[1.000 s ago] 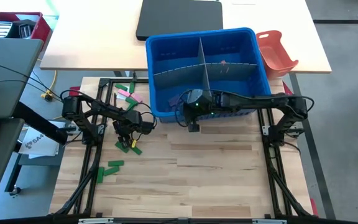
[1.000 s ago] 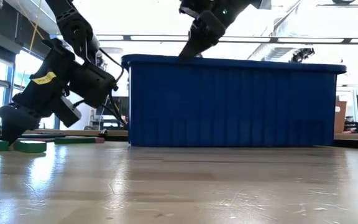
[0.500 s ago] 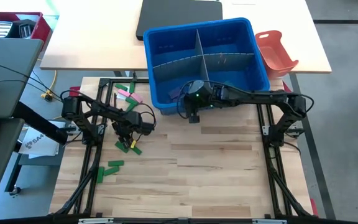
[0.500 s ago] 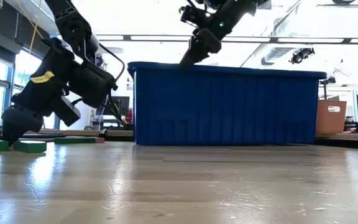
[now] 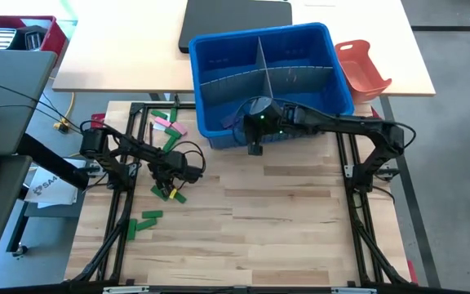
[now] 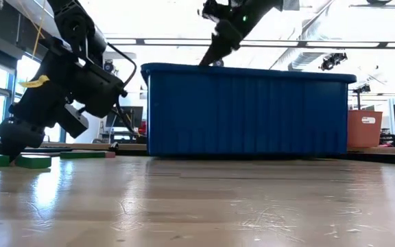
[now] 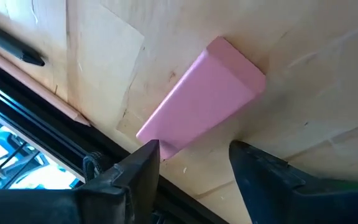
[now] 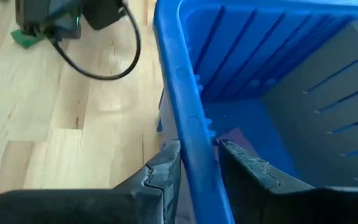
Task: Sort blocks
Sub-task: Put the pink block into the top right of the blue bin
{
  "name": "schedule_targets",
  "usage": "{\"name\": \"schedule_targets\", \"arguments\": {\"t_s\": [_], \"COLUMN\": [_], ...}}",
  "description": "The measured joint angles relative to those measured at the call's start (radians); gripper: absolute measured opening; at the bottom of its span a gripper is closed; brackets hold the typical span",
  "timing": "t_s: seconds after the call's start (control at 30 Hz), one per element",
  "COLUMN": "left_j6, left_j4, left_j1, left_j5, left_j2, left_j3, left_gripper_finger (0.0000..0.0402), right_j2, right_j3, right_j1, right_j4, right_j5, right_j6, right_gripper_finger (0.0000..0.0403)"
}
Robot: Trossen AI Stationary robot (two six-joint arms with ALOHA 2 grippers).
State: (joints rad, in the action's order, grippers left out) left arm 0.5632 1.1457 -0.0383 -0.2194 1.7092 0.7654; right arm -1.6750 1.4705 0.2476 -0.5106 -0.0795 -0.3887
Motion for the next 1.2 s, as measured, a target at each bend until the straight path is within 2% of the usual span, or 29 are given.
{"name": "schedule_targets", "arguments": {"t_s": [0.2, 0.3, 0.53, 0.7, 0.77, 0.87, 1.0, 1.2], "left_j6": [-0.038, -0.038, -0.060, -0.071, -0.110, -0.171, -0.258, -0.249], "left_j4": [-0.015, -0.028, -0.067, -0.106, -0.145, -0.212, -0.325, -0.423], "left_j1": [-0.001, -0.002, 0.013, 0.003, -0.023, -0.058, -0.077, -0.065], "left_j5": [-0.033, -0.067, 0.007, -0.047, -0.031, 0.002, 0.014, 0.093], "left_j2": [0.000, -0.007, -0.125, -0.271, -0.307, -0.327, -0.328, -0.329], "left_j3": [0.001, 0.002, 0.003, 0.001, 0.001, -0.009, -0.082, -0.174], "left_gripper_finger": [0.0136, 0.0127, 0.0149, 0.0171, 0.0173, 0.0172, 0.0172, 0.0170], "right_j2": [0.028, 0.032, 0.035, 0.035, 0.034, 0.034, 0.034, 0.034], "right_j3": [0.133, 0.197, 0.287, 0.302, 0.302, 0.302, 0.302, 0.302], "right_j1": [-0.071, -0.120, -0.209, -0.264, -0.283, -0.307, -0.343, -0.430], "right_j4": [-0.158, -0.209, -0.318, -0.389, -0.394, -0.406, -0.452, -0.551], "right_j5": [0.011, 0.027, -0.027, -0.114, -0.160, -0.187, -0.190, -0.208], "right_j6": [0.048, 0.059, 0.086, 0.104, 0.114, 0.130, 0.186, 0.271], "right_gripper_finger": [0.0102, 0.0103, 0.0103, 0.0103, 0.0103, 0.0103, 0.0103, 0.0103]}}
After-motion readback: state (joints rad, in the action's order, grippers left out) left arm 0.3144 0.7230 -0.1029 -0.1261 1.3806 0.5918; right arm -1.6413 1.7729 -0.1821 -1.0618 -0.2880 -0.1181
